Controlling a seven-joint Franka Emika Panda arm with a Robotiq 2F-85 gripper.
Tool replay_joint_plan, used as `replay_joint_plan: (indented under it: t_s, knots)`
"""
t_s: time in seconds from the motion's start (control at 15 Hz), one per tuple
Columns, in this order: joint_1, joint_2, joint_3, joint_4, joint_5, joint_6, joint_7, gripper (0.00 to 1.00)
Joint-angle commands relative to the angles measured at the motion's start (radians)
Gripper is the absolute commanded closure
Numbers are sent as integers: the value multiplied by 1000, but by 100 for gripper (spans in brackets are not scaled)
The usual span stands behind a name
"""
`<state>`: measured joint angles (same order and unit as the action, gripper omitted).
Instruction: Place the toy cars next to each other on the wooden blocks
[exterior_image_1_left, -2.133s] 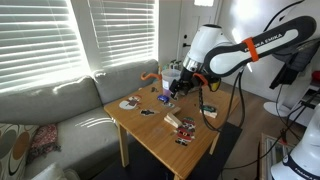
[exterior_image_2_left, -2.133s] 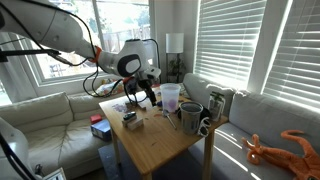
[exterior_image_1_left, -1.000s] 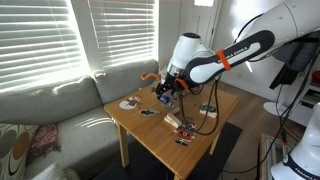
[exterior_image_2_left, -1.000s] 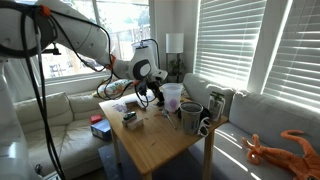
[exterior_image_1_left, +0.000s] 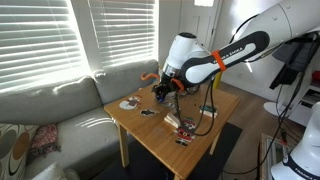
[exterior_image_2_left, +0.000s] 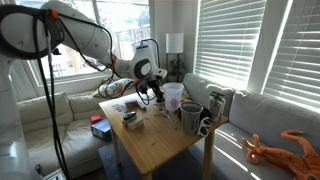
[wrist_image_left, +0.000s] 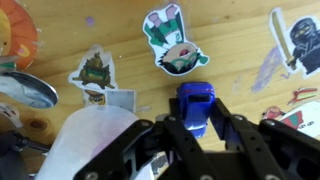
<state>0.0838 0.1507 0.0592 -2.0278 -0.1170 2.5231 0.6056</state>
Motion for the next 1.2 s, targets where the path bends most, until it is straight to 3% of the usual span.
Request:
replay_joint_plan:
  t_s: [0.0,0.4,0.67,0.73,1.07,1.13]
  knots:
    - [19,-88,-4,-52,23,-10,-18,90]
    - [5,-292,21,-243,255,-101,-371,90]
    - [-7,-426,-3,-363,263,-157,-456,90]
    - [-7,-327,13,-278,234,-146,-405,65]
    - [-12,-404,5,-348,236,-147,-429,65]
    - [-12,-404,4,-350,236,-147,-429,90]
